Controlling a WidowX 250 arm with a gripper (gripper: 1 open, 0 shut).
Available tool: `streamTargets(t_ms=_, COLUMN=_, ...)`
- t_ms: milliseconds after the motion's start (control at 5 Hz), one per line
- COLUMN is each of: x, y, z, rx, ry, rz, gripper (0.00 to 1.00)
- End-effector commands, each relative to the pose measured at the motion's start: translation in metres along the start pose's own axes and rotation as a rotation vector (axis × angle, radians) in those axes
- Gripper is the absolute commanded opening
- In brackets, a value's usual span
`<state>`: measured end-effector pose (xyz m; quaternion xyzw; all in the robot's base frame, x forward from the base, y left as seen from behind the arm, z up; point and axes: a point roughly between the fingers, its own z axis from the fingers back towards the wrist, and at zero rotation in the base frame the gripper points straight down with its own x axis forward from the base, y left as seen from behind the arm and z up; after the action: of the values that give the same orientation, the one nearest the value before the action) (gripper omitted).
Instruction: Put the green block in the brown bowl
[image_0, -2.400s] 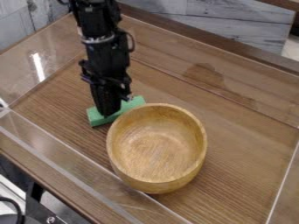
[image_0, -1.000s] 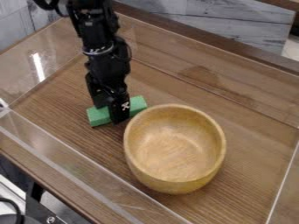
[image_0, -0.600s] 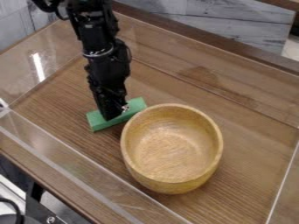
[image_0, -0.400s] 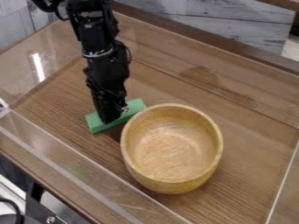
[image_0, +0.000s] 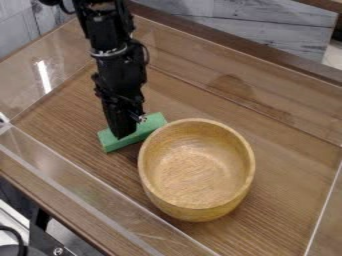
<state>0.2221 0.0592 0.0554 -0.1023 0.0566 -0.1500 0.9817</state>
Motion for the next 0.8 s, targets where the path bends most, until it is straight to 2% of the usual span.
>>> streamTargets(t_ms=0, x=0.0084, y=0.0027, z=0.0218, rx=0.046, ry=-0.062, rz=-0.017, gripper=1.0)
streamTargets(t_ms=400, x=0.012, y=0.002, z=0.0203, rx=0.057, ry=-0.067, rz=-0.067, gripper=1.0)
streamTargets(t_ms=600, x=0.0134, y=0.0041, z=0.0124, rx=0.062, ry=-0.075, rz=-0.087, gripper=1.0)
